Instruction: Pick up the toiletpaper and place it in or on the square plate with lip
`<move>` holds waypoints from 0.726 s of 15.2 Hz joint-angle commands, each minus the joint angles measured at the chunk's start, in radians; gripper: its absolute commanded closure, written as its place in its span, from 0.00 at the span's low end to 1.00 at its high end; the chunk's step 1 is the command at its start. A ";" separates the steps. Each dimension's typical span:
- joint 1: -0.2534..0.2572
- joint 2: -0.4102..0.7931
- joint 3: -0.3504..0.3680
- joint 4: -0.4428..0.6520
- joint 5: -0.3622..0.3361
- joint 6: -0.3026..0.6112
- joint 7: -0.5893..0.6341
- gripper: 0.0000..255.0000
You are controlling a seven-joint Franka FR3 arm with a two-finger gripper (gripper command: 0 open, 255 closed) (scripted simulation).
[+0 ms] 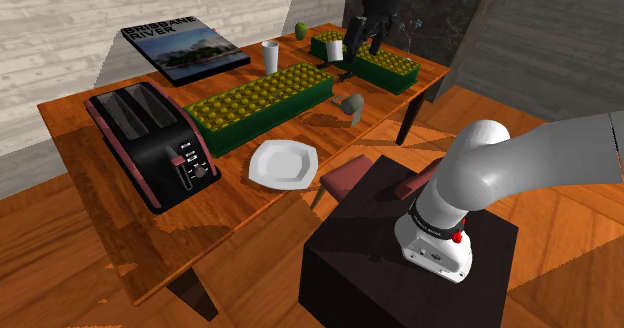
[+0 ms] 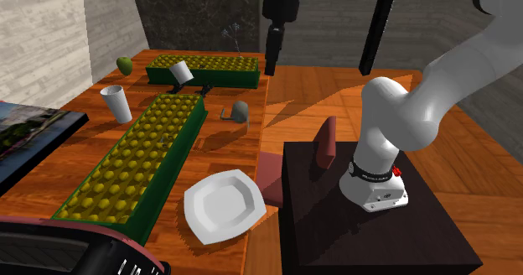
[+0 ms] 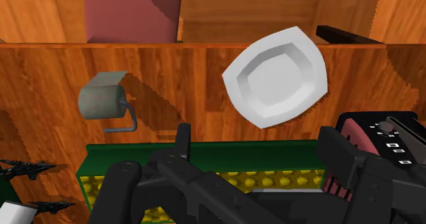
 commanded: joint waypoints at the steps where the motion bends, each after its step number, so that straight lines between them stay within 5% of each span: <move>1: 0.000 0.000 0.000 0.000 0.000 0.000 0.000 0.00; 11: -0.027 0.243 -0.126 -0.069 -0.066 0.277 -0.124 0.00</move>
